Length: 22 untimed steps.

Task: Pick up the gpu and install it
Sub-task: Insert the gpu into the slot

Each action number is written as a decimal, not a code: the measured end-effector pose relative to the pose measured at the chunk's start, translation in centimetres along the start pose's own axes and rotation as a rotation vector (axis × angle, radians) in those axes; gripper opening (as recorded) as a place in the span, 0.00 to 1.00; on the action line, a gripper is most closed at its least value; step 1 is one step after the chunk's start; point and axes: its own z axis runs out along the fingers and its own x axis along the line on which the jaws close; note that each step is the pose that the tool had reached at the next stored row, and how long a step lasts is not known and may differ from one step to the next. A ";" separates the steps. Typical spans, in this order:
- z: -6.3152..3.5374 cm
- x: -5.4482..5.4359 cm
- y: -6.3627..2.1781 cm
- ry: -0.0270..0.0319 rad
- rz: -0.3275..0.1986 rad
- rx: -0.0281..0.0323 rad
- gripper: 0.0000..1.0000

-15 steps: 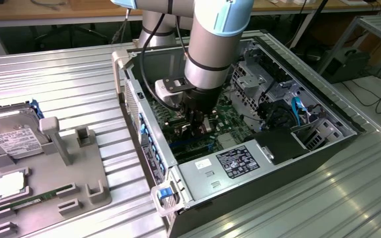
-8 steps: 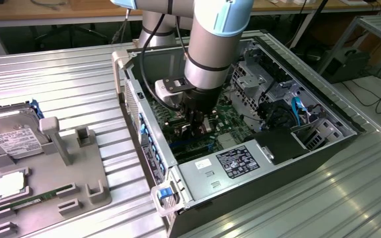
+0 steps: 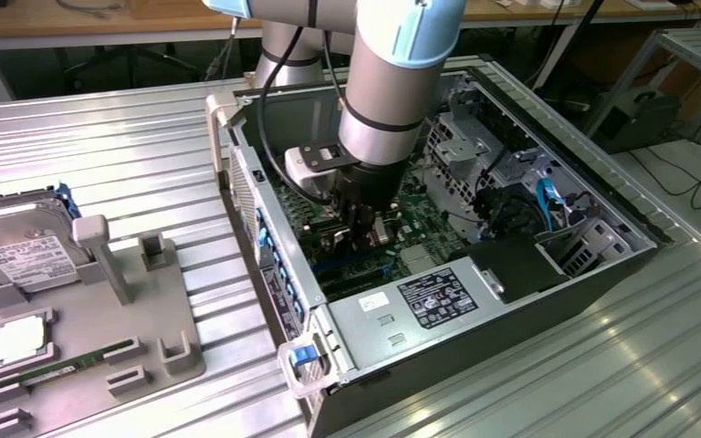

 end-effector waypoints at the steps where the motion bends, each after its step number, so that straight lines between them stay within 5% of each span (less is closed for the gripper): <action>1: 0.01 0.0 0.00 -0.0001 0.000 0.0000 0.28; 22: -0.47 0.0 0.00 -0.0003 0.000 0.0002 0.28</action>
